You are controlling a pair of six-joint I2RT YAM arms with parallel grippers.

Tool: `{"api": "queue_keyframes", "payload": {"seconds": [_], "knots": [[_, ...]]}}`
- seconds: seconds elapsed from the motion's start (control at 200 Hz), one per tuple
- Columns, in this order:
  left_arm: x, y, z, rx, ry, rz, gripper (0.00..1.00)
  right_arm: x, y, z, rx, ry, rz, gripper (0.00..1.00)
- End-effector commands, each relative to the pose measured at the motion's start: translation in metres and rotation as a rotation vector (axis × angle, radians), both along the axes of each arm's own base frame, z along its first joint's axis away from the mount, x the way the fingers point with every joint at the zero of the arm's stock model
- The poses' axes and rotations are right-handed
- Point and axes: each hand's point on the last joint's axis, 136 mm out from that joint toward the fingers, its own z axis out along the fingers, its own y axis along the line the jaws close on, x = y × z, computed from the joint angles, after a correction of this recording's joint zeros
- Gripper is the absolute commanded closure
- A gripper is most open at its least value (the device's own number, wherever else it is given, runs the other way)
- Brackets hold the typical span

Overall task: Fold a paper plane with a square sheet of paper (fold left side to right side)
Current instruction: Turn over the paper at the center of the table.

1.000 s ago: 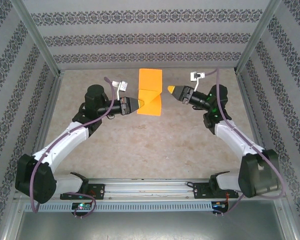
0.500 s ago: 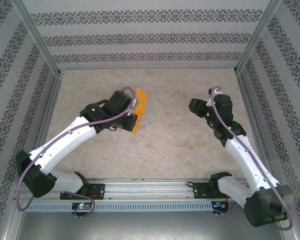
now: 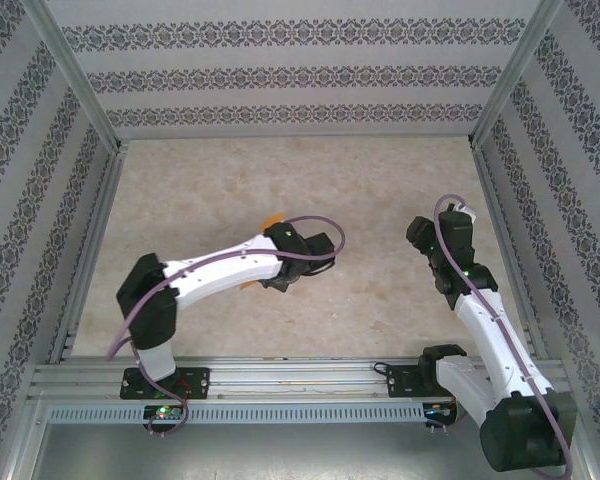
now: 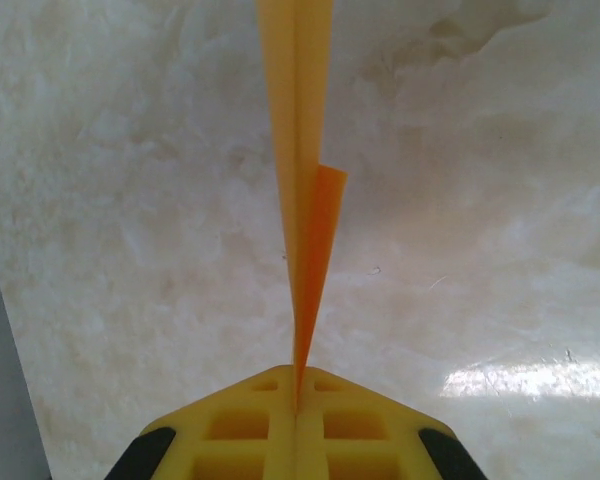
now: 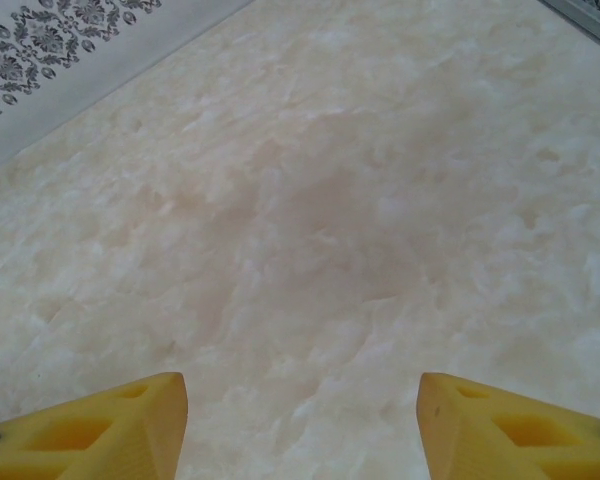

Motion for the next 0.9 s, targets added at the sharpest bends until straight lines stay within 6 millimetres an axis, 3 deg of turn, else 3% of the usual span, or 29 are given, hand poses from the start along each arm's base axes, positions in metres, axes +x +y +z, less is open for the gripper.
{"api": "queue_keyframes", "payload": {"seconds": [0.0,0.19,0.335,0.465,0.894], "knots": [[-0.009,-0.001,-0.012,0.029,0.018,0.093,1.00,-0.002,-0.003,-0.001,0.005,-0.006,-0.009,0.36],[-0.012,-0.034,-0.049,-0.131,0.082,0.140,1.00,0.000,0.001,-0.008,0.033,0.007,0.031,0.35],[-0.013,-0.052,-0.066,-0.228,0.138,0.171,1.00,0.000,0.005,-0.016,0.061,0.022,0.053,0.35],[-0.011,-0.065,-0.073,-0.309,0.166,0.185,0.99,-0.001,0.008,-0.022,0.079,0.040,0.068,0.35],[0.003,-0.102,-0.087,-0.521,0.266,0.205,0.74,-0.003,0.014,-0.029,0.115,0.060,0.105,0.35]]}}
